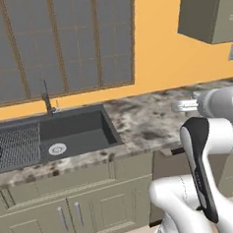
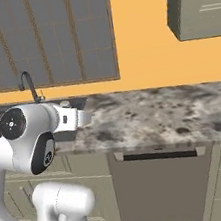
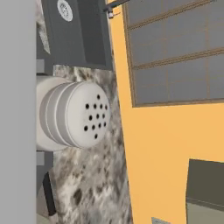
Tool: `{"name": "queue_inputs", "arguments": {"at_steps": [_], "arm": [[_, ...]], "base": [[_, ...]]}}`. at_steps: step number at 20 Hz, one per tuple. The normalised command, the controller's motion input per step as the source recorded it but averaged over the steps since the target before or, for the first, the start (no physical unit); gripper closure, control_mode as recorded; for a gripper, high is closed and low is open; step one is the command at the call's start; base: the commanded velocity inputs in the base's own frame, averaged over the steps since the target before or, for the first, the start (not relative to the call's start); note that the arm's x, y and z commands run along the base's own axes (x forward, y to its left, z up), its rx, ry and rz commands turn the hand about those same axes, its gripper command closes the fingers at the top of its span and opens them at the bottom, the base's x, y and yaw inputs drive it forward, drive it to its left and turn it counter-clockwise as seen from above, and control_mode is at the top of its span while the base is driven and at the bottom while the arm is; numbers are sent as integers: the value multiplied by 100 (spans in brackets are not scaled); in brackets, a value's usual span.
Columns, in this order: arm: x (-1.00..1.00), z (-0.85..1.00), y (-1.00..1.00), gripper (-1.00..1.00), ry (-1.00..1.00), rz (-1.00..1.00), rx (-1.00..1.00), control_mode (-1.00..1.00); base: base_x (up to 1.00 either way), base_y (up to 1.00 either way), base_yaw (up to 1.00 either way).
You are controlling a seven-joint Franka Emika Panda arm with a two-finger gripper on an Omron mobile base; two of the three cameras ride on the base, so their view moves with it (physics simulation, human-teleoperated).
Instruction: Collect the paprika, mayonnaise, and shaker from the cabinet and place them next to the stove.
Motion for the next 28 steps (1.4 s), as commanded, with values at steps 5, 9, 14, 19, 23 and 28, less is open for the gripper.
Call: {"name": "queue_inputs", "arguments": {"at_steps": [5, 9, 14, 19, 23, 28], "arm": [[0, 0, 0, 100, 0, 0, 0, 100], [0, 0, 0, 100, 0, 0, 0, 100], [0, 0, 0, 100, 0, 0, 0, 100], [0, 0, 0, 100, 0, 0, 0, 100], [0, 0, 0, 100, 0, 0, 0, 100], [0, 0, 0, 100, 0, 0, 0, 100]], "base": [[-12, -100, -8], [0, -100, -7], [0, -100, -7], [0, -100, -5], [0, -100, -4], [1, -100, -3]]}}
